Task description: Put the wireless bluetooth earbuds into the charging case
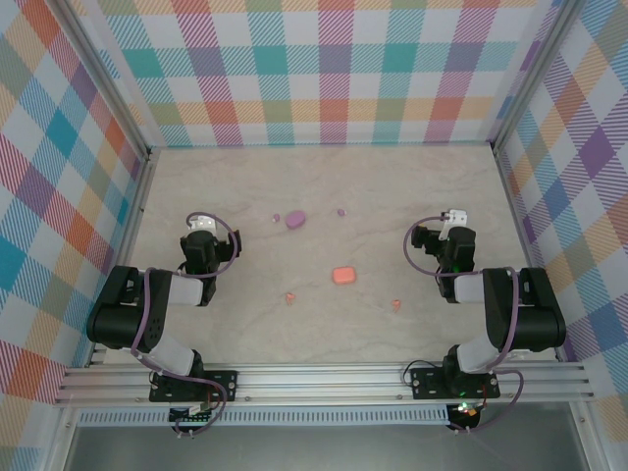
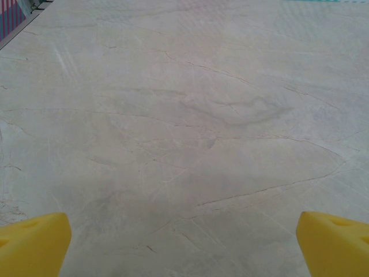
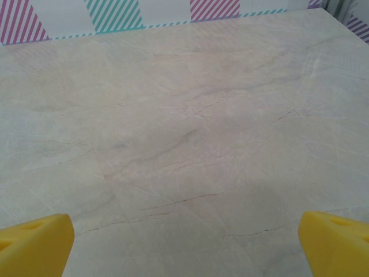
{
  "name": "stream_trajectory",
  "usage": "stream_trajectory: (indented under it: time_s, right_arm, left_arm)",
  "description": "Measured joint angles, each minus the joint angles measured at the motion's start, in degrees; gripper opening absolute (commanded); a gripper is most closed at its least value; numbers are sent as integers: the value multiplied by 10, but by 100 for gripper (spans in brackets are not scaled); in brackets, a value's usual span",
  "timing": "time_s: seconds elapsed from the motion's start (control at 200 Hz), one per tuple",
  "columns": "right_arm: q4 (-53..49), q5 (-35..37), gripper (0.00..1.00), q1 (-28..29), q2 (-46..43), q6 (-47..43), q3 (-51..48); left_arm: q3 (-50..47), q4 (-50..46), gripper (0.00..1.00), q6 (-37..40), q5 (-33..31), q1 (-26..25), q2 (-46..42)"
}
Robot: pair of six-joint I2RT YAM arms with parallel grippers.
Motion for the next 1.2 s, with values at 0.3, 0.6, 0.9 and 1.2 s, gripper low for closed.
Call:
stream_trajectory:
  time_s: [0.3, 0.6, 0.9, 1.2]
  right_arm:
    - [-144, -3, 100, 0, -72, 5, 55]
    - [-482, 5, 100, 1, -100, 103, 254]
    - [-744, -42, 100, 136, -48, 213, 336]
    - [-867, -43, 100, 356, 63, 270, 402]
  left_arm:
    - [96, -206, 100, -40, -59, 0, -64]
    - [218, -484, 100, -128, 3, 0, -137]
    - [203, -596, 97, -219, 158, -67, -155]
    - [160, -569, 93, -286, 189, -181, -190]
